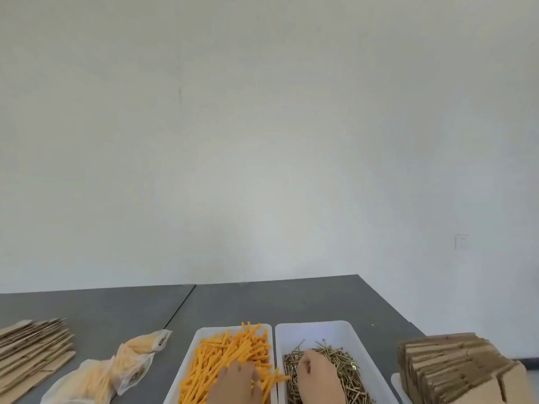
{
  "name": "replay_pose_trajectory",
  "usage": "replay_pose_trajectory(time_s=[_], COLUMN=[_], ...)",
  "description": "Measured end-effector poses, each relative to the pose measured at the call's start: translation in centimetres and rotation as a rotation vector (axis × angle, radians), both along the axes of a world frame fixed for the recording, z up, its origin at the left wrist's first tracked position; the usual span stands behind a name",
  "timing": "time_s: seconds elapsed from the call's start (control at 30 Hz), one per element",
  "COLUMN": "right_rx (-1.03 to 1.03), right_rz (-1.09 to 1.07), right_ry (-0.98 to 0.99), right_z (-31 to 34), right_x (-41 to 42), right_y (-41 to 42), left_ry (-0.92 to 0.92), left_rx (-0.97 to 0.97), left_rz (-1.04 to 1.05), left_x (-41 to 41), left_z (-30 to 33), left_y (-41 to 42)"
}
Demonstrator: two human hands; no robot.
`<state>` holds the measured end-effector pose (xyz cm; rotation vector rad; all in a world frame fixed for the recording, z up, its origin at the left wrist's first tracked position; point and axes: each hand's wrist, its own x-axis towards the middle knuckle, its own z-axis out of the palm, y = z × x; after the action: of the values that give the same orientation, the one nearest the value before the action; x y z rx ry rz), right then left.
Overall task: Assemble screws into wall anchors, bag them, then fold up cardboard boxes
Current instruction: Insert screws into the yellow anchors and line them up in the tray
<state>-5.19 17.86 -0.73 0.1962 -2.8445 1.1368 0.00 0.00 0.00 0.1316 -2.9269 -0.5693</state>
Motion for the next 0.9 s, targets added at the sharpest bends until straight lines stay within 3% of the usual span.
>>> replay_pose_trajectory(time_s=[0.17,0.33,0.47,0.7,0.9], right_rx=[0.268,0.431,0.411,0.308,0.218], right_rz=[-0.103,-0.09,-0.026,-0.094,-0.15], right_ry=[-0.173,-0.153,-0.158,-0.059,0.066], right_z=[-4.2,-6.0,-6.4,-7.5,-7.8], right_x=[-1.4,-1.4,-2.6,-3.3,-3.2], right_y=[0.0,0.0,0.2,0.2,0.4], left_ry=[-0.001,0.034,0.225,0.459,0.637], left_rx=[-0.026,-0.066,-0.067,0.062,0.013], left_rz=[0.188,0.231,0.312,0.214,0.126], left_x=[-0.5,-0.1,-0.4,-1.5,-1.6], left_z=[-2.5,-6.5,-8.4,-10.0,-10.4], left_y=[-2.0,-1.4,-0.5,-0.7,-0.8])
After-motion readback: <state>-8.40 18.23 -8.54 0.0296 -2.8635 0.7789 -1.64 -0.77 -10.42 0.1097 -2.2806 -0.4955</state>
